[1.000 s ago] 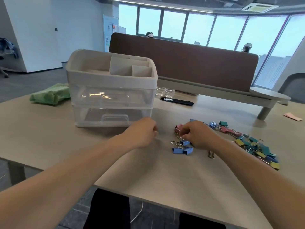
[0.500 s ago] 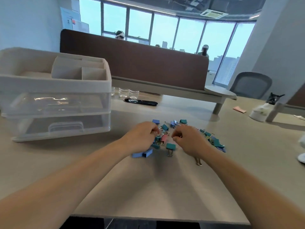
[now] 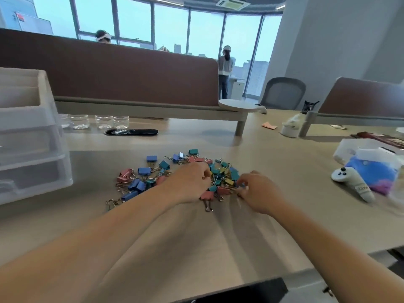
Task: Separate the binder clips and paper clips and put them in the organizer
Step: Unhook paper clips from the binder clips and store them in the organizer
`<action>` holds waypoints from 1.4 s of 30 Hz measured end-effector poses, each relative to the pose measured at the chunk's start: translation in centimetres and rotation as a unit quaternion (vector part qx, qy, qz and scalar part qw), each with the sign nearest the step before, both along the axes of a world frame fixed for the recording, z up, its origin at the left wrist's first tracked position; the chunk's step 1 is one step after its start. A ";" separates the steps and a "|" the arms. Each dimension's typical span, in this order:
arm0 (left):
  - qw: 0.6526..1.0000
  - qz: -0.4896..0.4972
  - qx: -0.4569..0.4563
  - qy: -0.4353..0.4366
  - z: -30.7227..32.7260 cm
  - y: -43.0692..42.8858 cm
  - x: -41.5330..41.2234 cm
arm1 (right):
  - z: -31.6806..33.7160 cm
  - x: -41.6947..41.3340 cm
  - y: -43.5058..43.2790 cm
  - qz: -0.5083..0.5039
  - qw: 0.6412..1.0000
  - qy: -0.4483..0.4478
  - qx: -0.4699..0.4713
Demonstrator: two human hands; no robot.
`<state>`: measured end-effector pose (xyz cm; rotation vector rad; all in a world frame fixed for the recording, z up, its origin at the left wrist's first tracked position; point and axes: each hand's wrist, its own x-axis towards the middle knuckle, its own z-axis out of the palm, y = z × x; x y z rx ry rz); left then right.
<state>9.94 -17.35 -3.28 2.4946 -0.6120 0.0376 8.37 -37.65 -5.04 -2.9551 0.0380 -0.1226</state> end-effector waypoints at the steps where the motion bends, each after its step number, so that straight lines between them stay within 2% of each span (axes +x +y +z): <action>1: 1.000 0.002 0.004 -0.001 0.1 -0.4 0.4 | -0.1 0.0 -0.3 0.003 1.000 0.008 -0.002; 13: 0.998 0.034 0.052 0.020 -1.0 -1.8 4.9 | 0.4 1.5 -1.6 0.034 0.998 0.038 -0.040; 36: 0.995 0.018 0.100 0.011 -2.3 -3.1 8.6 | 1.7 2.5 -1.4 0.052 0.988 0.038 0.142; 42: 0.998 0.010 0.065 0.018 -2.5 -2.8 8.8 | 2.3 3.1 -1.6 0.007 0.983 -0.016 0.182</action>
